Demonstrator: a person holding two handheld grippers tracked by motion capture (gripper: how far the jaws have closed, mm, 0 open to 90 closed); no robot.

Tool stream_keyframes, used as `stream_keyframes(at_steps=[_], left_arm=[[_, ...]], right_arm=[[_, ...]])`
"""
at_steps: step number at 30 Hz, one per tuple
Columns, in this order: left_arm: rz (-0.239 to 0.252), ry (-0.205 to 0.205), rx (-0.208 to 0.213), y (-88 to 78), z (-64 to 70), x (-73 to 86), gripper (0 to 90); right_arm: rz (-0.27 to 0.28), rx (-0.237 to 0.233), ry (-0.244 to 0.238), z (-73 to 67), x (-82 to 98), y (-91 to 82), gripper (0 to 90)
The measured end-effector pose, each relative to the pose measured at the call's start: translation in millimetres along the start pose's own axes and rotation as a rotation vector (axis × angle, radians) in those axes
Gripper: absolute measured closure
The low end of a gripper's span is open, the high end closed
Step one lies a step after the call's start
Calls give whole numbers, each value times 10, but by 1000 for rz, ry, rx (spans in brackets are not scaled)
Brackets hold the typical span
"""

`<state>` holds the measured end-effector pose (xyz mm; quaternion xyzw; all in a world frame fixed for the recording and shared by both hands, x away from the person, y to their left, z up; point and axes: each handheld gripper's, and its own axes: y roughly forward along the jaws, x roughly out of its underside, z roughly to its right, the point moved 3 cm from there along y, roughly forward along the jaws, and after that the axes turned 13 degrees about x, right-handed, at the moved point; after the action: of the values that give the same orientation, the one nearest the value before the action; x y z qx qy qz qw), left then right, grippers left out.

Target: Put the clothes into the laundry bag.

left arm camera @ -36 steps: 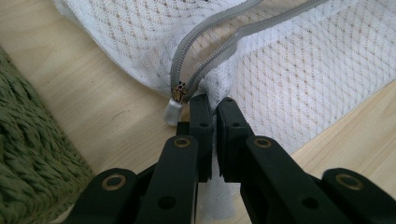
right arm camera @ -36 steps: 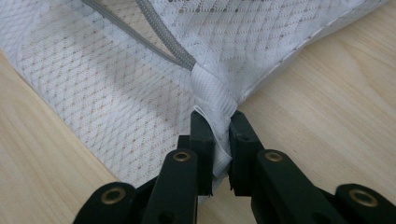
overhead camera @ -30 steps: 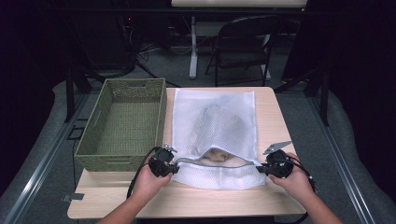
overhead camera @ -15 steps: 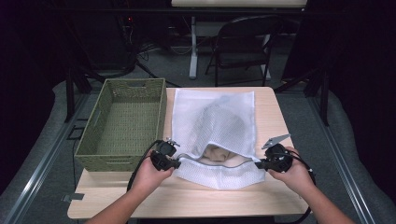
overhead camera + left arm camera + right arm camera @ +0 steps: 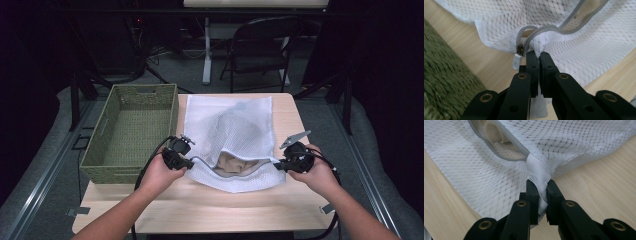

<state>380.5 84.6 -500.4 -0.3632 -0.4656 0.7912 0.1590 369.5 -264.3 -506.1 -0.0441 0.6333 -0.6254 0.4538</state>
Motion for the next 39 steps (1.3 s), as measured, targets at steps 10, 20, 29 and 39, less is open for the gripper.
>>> stream_keyframes(at_steps=[10,20,29,39], left_arm=[[-25,5,1,24,-67,-179,872],[-36,-9,25,40,-145,-302,872],[-64,-28,32,20,-202,-372,872],[-91,-24,3,-86,-238,-470,872]], right_arm=[[-7,-6,-10,53,-142,55,829],[-23,-6,-29,56,-292,136,829],[-57,-8,-51,108,-447,161,830],[-82,-4,-41,186,-573,97,830]])
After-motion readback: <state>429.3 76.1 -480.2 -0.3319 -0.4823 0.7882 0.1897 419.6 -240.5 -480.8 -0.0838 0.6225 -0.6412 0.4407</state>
